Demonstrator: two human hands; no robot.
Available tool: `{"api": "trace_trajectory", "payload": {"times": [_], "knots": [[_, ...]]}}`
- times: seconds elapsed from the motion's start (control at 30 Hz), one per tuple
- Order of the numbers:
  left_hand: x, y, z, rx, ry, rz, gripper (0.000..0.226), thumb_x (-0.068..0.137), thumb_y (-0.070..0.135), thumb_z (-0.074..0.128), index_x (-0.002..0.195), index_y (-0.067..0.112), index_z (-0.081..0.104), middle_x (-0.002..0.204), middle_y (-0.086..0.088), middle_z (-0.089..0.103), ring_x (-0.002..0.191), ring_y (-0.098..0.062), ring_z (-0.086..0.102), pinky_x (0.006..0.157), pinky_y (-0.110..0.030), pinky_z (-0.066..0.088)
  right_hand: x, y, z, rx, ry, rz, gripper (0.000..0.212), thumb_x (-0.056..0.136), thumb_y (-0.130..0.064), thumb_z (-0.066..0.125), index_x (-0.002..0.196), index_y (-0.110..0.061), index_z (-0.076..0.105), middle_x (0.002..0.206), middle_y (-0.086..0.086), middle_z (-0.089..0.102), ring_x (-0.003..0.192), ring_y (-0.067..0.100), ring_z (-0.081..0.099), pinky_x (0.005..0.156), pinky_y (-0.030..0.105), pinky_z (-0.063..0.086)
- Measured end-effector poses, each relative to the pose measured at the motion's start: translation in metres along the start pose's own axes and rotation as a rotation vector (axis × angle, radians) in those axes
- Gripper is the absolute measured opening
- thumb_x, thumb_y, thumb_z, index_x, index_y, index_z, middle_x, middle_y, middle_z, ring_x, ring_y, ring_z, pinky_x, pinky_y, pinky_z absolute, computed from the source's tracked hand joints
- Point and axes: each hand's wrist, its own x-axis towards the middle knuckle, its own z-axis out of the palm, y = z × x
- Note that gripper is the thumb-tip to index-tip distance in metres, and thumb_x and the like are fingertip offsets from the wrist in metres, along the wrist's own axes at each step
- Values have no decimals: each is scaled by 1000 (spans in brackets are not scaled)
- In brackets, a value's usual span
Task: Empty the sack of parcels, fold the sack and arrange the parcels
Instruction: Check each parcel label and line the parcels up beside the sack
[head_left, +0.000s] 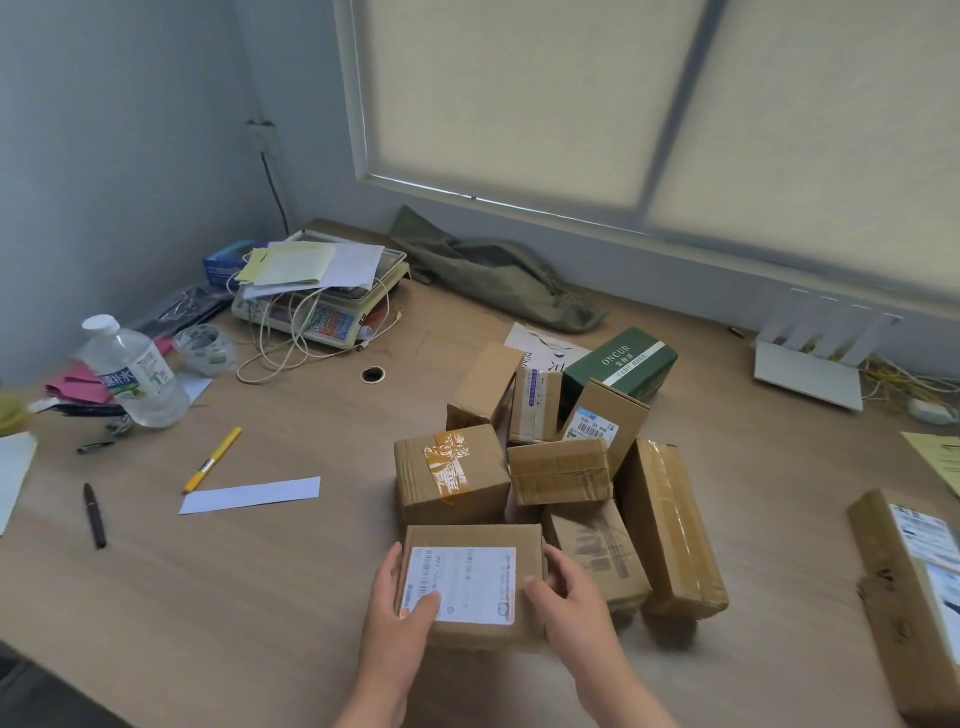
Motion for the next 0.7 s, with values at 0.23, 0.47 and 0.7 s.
{"api": "trace_trajectory", "payload": {"times": [0.23, 0.47, 0.7], "knots": [[-24, 31, 9, -230, -24, 119, 41, 92, 13, 70, 117, 42, 55, 117, 2, 70, 109, -18, 69, 86, -43, 62, -15, -13, -39, 156, 5, -119, 42, 83, -36, 77, 115, -35, 48, 123, -4, 52, 108, 12, 57, 81, 30, 51], [-41, 89, 37, -305, -92, 296, 51, 87, 9, 75, 129, 30, 55, 118, 1, 70, 105, -13, 70, 67, -21, 59, -25, -17, -79, 392, -128, -69, 103, 56, -52, 91, 134, -56, 24, 131, -7, 53, 118, 21, 59, 98, 56, 52], [-71, 105, 89, -321, -297, 310, 90, 75, 18, 85, 143, 43, 32, 125, 7, 66, 107, -10, 70, 81, -35, 61, -37, -9, -103, 578, -194, -125, 74, 68, -31, 89, 125, -28, 42, 125, 14, 62, 108, 32, 69, 88, 52, 59]]}}
